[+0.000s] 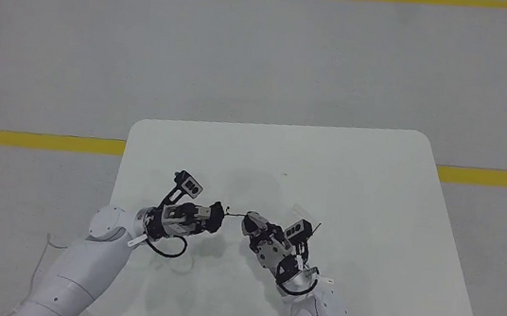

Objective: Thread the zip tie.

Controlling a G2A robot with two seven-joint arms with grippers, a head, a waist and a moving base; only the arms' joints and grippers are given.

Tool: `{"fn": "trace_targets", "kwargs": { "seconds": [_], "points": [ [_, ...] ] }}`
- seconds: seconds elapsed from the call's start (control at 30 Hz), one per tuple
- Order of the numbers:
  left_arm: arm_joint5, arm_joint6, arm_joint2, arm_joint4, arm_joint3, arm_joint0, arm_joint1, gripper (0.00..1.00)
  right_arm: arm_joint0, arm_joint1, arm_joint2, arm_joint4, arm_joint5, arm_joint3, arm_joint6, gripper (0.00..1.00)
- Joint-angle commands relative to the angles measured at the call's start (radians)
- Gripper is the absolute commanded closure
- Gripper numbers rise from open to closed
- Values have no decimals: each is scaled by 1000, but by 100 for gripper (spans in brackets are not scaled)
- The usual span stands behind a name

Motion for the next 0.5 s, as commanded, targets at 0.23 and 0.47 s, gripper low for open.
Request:
{"fn": "trace_targets", "kwargs": {
  "seconds": [0.23,0.47],
  "points": [
    [0,0,0,0,0,0,0,100,-5,1,8,-1,-1,3,-6,100],
    [0,0,0,0,0,0,0,100,-7,1,11,-2,-1,4,-11,100]
  ]
}}
